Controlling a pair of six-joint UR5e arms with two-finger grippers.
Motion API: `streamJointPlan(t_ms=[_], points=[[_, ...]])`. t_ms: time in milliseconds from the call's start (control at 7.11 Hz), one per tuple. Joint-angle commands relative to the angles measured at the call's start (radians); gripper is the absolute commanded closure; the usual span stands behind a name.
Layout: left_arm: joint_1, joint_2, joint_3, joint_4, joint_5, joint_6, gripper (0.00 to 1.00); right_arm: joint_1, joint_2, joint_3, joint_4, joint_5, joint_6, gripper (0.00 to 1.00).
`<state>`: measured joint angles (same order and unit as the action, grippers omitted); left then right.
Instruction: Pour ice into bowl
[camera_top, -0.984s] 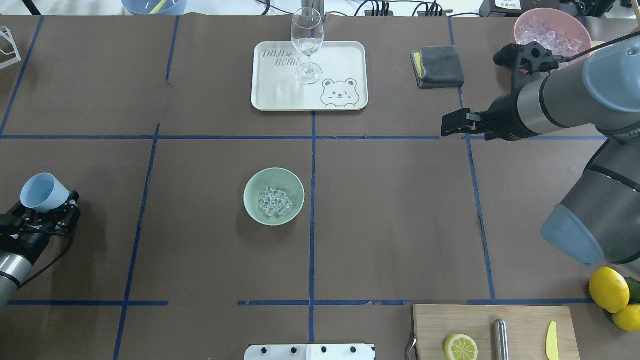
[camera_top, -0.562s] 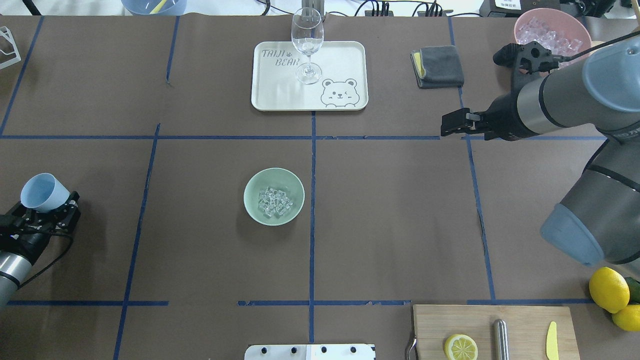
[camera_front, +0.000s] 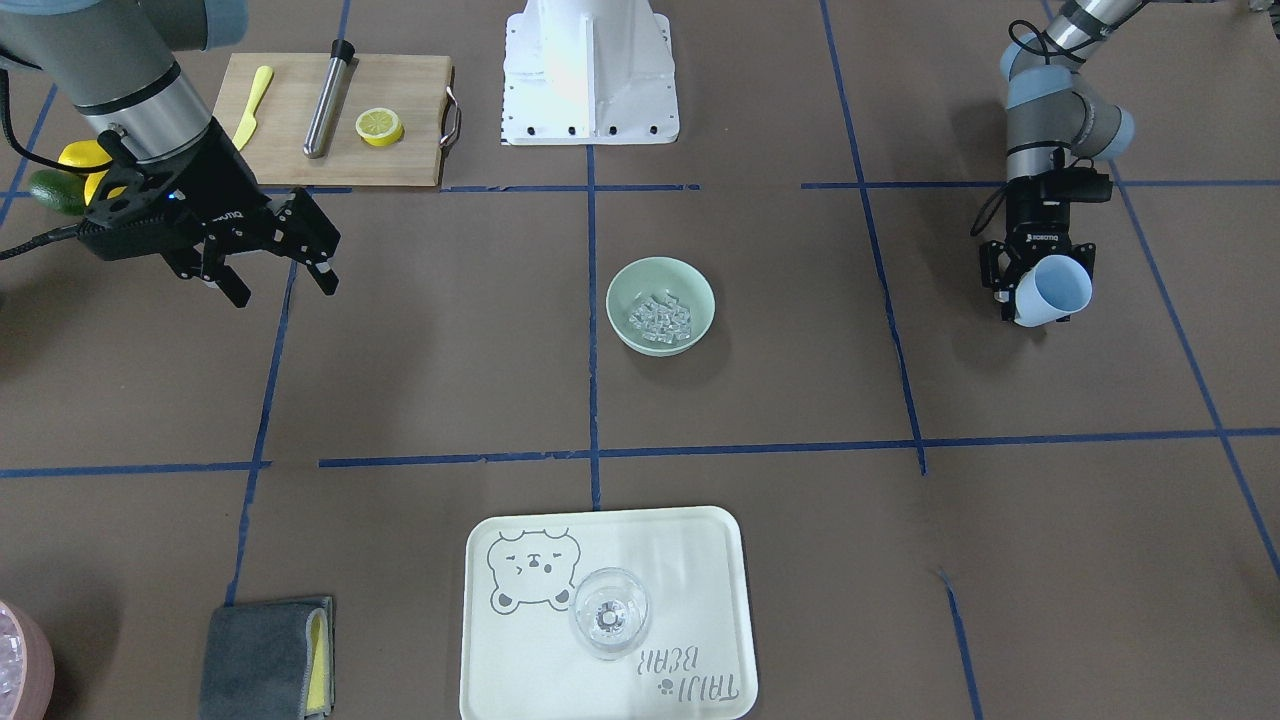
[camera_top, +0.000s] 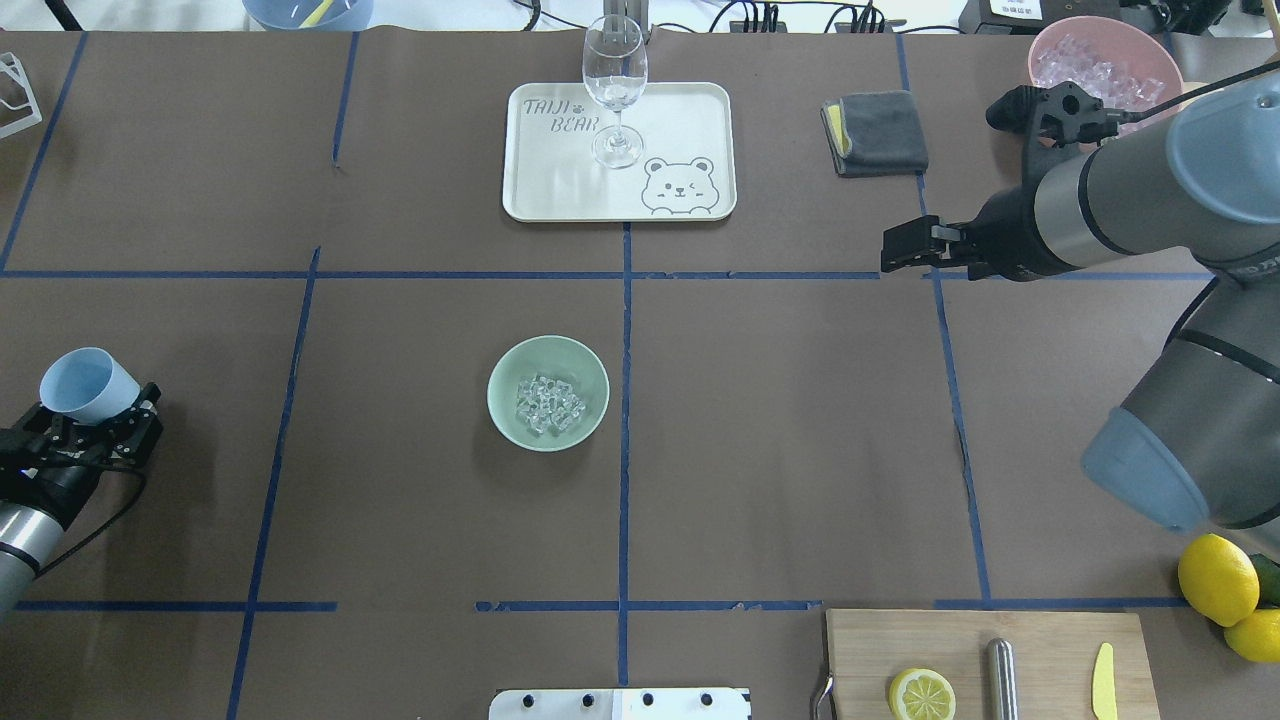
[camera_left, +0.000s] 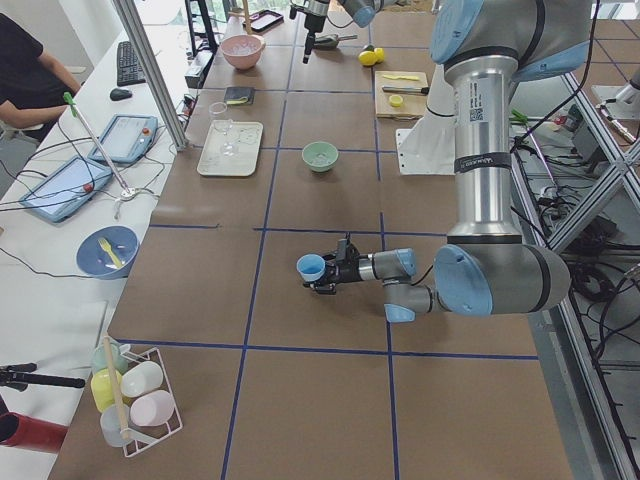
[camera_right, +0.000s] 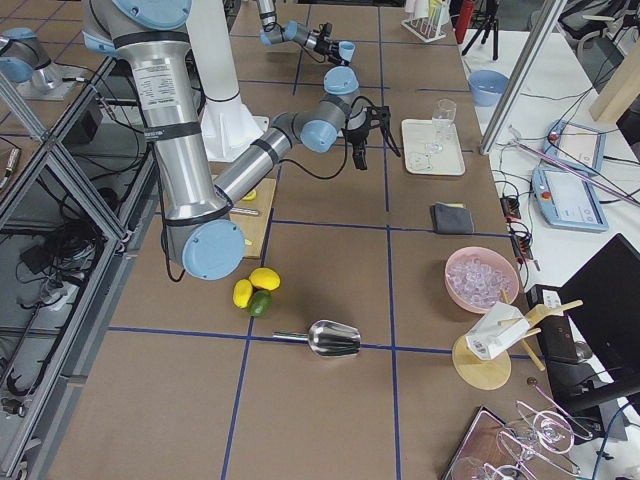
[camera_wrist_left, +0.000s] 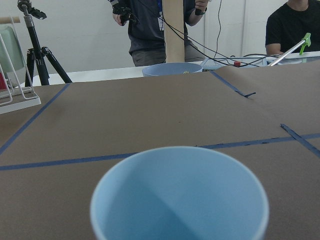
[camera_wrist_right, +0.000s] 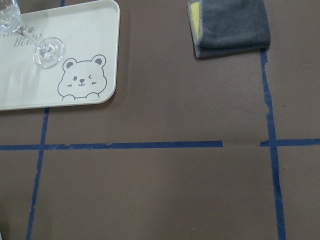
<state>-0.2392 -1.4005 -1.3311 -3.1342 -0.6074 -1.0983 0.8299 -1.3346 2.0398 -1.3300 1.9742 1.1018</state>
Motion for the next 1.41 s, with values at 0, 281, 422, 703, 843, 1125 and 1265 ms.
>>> streamJointPlan(t_ms=[0,281,422,703,843,1125,1265], points=[[0.0,0.005,-0.002,0.0,0.0,0.0,0.13,0.0,0.0,0.002,0.0,0.0,0.001,0.0],[0.0,0.012,-0.002,0.0,0.0,0.002,0.01,0.0,0.0,0.003,0.0,0.002,0.003,0.0],[0.0,0.014,-0.002,0.0,-0.003,0.003,0.0,0.0,0.002,0.003,0.0,0.002,0.003,0.0],[-0.002,0.018,-0.013,-0.006,-0.055,0.015,0.0,0.0,0.003,0.0,0.002,0.0,0.004,0.0],[-0.002,0.05,-0.025,-0.012,-0.095,0.017,0.0,0.0,0.003,0.0,0.0,0.0,0.004,0.0],[-0.002,0.149,-0.14,-0.011,-0.155,0.023,0.0,-0.002,0.005,-0.003,0.002,0.0,0.007,0.0],[-0.002,0.15,-0.145,-0.012,-0.198,0.037,0.0,-0.002,0.005,-0.004,0.002,0.0,0.007,0.0]])
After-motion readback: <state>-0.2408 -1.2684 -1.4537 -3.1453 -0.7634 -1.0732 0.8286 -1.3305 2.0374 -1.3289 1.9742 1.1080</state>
